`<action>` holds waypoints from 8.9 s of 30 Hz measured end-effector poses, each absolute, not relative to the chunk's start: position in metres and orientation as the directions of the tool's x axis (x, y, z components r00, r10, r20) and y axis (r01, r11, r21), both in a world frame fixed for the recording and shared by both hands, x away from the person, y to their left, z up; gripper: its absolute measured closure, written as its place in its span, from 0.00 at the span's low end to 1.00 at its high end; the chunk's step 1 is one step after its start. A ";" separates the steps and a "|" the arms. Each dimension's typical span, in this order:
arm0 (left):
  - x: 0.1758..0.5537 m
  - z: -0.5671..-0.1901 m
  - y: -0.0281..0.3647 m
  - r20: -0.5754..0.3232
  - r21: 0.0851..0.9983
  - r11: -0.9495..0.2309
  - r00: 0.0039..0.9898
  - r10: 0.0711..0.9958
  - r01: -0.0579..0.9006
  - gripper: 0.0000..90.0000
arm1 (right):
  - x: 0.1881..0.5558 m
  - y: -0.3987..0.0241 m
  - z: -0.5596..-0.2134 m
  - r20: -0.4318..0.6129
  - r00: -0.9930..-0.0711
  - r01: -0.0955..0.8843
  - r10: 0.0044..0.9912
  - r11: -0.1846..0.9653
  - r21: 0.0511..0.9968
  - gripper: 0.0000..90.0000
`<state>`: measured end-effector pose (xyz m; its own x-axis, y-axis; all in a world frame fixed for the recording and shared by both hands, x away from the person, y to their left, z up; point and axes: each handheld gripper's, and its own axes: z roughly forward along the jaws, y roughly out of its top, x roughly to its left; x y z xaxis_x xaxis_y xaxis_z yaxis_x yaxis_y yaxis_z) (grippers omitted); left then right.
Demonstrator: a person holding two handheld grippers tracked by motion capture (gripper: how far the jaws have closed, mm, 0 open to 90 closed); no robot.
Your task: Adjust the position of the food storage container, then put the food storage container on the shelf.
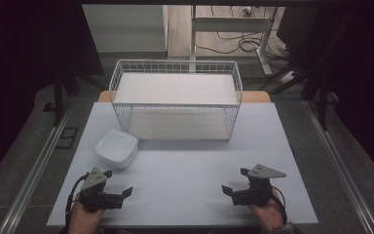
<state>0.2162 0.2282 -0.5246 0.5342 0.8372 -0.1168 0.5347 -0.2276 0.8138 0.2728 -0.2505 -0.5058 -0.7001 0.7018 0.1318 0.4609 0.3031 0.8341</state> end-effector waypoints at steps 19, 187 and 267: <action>0.221 -0.513 0.227 -0.067 0.808 -0.268 0.534 0.843 0.525 0.21 | 0.273 -0.249 -0.505 0.121 -0.693 0.461 0.710 0.308 0.832 0.00; 0.273 -0.493 0.168 -0.178 0.808 -0.270 0.654 0.735 0.523 0.10 | 0.313 -0.186 -0.477 0.174 -0.771 0.489 0.613 0.396 0.777 0.31; 0.384 -0.494 0.159 -0.407 0.769 -0.026 0.521 0.750 0.639 0.86 | 0.417 -0.145 -0.472 0.303 -0.670 0.602 0.677 0.257 0.756 0.86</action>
